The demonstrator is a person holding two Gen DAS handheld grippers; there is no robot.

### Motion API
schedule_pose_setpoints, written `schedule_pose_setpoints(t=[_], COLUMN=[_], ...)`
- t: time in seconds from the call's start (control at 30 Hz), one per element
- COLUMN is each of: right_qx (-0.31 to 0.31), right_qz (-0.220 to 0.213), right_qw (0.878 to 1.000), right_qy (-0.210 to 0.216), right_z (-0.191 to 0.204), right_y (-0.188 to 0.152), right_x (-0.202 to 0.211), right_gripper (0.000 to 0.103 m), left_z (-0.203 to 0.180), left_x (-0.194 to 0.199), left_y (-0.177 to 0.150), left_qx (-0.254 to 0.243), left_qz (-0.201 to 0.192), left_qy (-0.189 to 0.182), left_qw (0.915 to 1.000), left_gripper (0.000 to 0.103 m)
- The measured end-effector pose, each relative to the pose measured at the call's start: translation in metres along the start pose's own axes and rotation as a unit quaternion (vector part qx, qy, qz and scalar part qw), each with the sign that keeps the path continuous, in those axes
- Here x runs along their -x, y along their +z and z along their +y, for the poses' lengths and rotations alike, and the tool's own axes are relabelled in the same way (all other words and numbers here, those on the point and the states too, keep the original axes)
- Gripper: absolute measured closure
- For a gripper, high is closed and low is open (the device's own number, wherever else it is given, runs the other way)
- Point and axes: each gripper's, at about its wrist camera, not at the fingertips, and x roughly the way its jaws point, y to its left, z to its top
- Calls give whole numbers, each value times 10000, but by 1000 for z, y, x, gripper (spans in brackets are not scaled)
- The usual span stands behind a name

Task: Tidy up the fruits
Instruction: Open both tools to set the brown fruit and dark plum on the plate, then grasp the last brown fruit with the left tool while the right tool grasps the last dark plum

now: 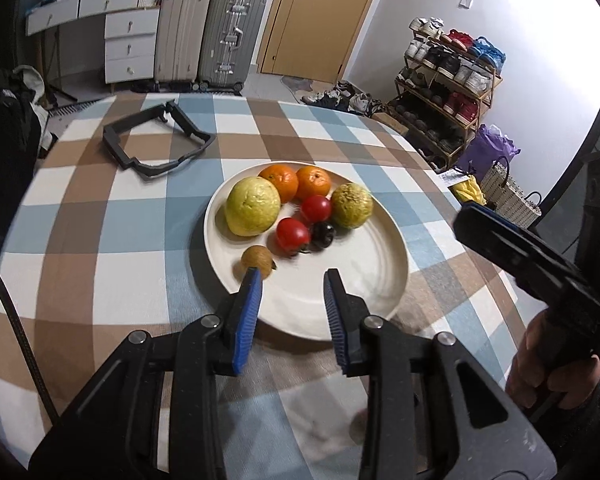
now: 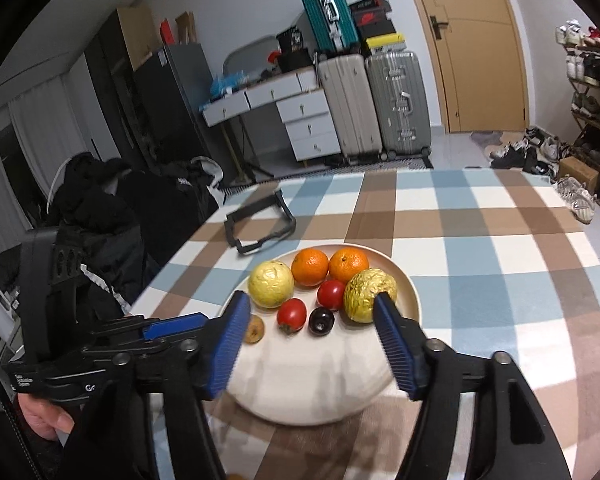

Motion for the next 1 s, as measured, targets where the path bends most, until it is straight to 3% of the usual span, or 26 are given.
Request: schedule_pose_setpoints(t=[0.23,0.43,0.53,0.7,0.8,1.0], right_qx=[98,164,180,130,52,-13], right_qz=[-421,-664,-690,-610,-509,-263], right_qw=[9991,9975,9972,9976,9982,9989], right_qy=[-50,-166,-208,-290,-323,-383], right_z=[14,24,28,28,27,25], right_y=[-14,-31,-41,-60,-71,-94], right_x=[52,86,97,108,109,104], right_gripper=[17,6,3,2,1,1], left_z=[-24,-41,-46,-46,-43,-35], left_x=[37,65,76,88,91,89], left_y=[-14,-31,-42,-62,-74,-97], left_qx=[-126,-223,-210,-134,-59,-57], left_qz=[-213,-469,-560,-616,-632,-583], left_qy=[31,137,236,339,414,570], left_qw=[9997,9986,9979,9974,9971,9967], left_gripper=[59,35,21,16,1,1])
